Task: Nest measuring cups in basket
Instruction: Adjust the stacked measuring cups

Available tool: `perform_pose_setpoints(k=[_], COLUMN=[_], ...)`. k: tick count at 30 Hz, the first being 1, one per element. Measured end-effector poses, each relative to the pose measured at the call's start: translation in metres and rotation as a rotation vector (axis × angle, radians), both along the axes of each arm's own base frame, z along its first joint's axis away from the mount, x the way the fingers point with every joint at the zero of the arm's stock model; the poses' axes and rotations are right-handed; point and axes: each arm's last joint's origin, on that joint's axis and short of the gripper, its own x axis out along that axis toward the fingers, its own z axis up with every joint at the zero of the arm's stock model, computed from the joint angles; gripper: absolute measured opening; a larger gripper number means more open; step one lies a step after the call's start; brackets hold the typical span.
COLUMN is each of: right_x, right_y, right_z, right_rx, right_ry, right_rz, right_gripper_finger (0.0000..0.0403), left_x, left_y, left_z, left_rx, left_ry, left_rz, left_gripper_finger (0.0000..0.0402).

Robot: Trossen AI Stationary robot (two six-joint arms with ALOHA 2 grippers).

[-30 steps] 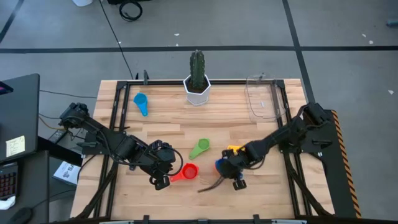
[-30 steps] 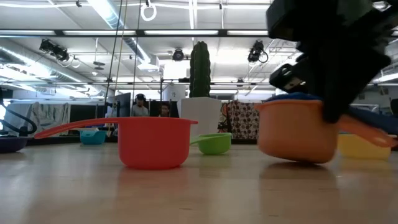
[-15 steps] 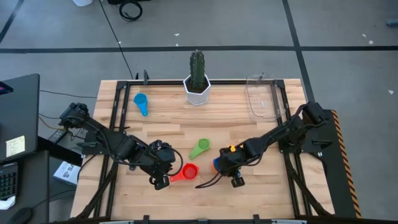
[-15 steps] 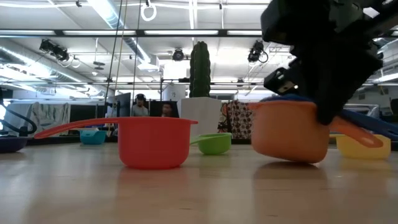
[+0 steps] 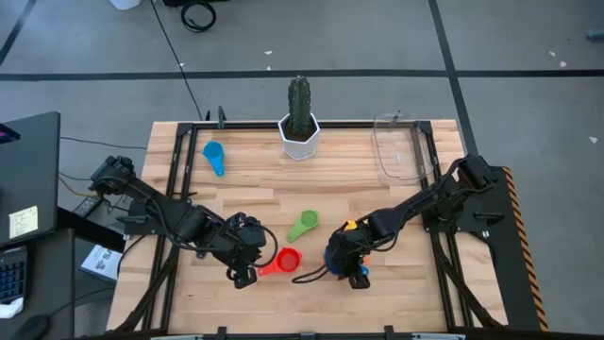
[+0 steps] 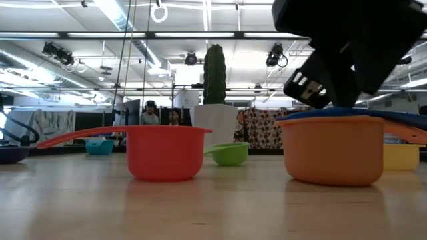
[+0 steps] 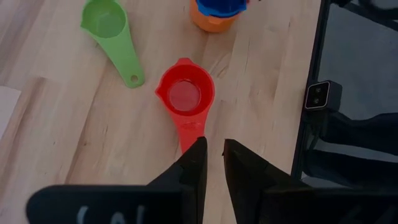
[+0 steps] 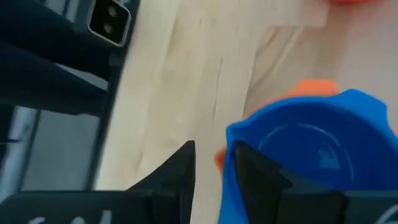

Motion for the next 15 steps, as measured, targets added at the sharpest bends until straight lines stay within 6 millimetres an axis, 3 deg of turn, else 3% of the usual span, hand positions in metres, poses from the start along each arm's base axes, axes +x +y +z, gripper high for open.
perform_pose_setpoints(k=[9,15], right_x=[0.015,0.006], right_y=[-0.009,-0.033], right_z=[0.031,0.054], right_rx=[-0.057,-0.155], right_ry=[-0.011,0.266], right_rz=[-0.005,-0.057], right_gripper_finger=[0.0115,0.0081], left_x=[-0.001,0.001], left_y=[0.0,-0.001], left_z=[0.0,0.001], left_rx=[0.001,-0.015], left_ry=[0.009,-0.009], left_rz=[-0.003,0.008], left_gripper_finger=[0.0059,0.0059])
